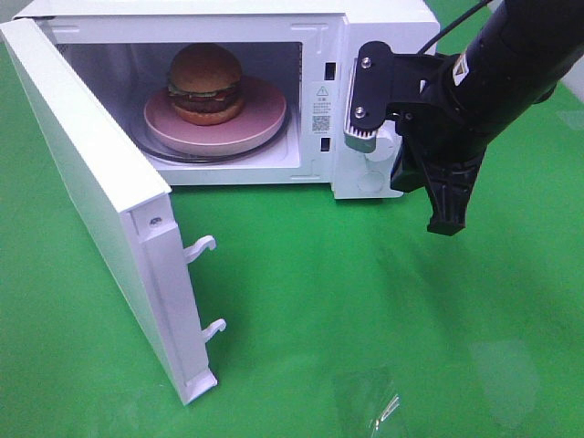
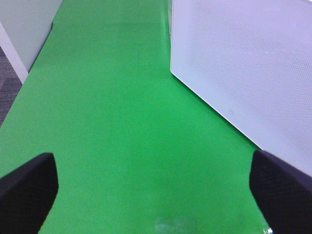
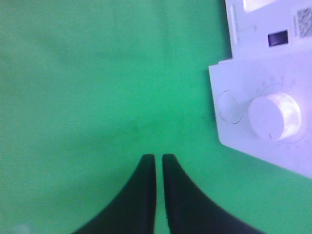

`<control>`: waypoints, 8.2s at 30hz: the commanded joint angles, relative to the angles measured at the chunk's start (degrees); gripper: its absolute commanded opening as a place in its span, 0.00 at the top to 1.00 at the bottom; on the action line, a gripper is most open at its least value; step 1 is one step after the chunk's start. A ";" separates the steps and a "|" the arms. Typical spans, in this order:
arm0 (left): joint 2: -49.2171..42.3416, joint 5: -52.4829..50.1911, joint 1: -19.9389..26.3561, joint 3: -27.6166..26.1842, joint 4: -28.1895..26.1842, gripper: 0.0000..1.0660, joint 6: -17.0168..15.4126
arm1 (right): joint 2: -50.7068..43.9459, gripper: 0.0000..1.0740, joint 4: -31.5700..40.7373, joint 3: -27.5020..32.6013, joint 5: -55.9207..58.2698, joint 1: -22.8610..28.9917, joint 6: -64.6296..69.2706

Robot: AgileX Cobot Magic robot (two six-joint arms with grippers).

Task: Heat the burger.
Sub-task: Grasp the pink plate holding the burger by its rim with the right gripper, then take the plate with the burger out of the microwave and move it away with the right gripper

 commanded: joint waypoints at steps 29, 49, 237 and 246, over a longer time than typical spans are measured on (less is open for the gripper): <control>-1.03 0.11 0.29 0.11 0.11 0.06 -0.34 | 6.70 0.10 -13.58 -6.19 -10.66 9.40 -5.39; -1.03 0.11 0.29 0.11 0.11 0.06 -0.34 | 24.06 0.13 -13.29 -23.32 -11.86 10.66 -4.13; -1.03 0.11 0.29 0.11 0.11 0.06 -0.40 | -43.09 1.00 -40.16 38.73 8.82 10.03 46.87; -1.03 0.11 0.29 0.11 0.11 0.06 -0.40 | -40.11 1.00 -40.16 38.73 9.80 10.03 59.42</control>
